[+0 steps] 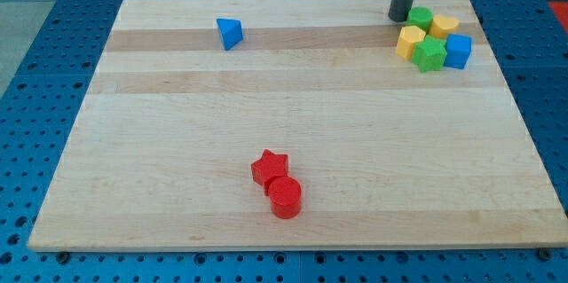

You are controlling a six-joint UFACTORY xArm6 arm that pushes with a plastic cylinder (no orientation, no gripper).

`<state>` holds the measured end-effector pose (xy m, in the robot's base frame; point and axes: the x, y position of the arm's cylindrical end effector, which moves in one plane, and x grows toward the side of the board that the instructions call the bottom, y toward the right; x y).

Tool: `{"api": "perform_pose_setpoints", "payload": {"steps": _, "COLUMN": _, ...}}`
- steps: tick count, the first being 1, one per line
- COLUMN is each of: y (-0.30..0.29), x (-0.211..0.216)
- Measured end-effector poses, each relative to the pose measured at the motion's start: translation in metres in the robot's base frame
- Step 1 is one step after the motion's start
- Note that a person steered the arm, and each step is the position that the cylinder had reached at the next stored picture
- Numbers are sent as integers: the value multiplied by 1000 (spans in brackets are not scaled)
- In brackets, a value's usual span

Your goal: Slide the blue triangle to the top left

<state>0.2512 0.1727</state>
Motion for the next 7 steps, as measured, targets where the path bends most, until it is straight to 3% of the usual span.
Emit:
{"api": "perform_pose_setpoints", "payload": {"steps": 1, "y": -24, "x": -6}}
{"api": "perform_pose_setpoints", "payload": {"steps": 4, "y": -192, "x": 35}}
{"api": "perform_pose_setpoints", "payload": {"steps": 7, "y": -225, "x": 45}}
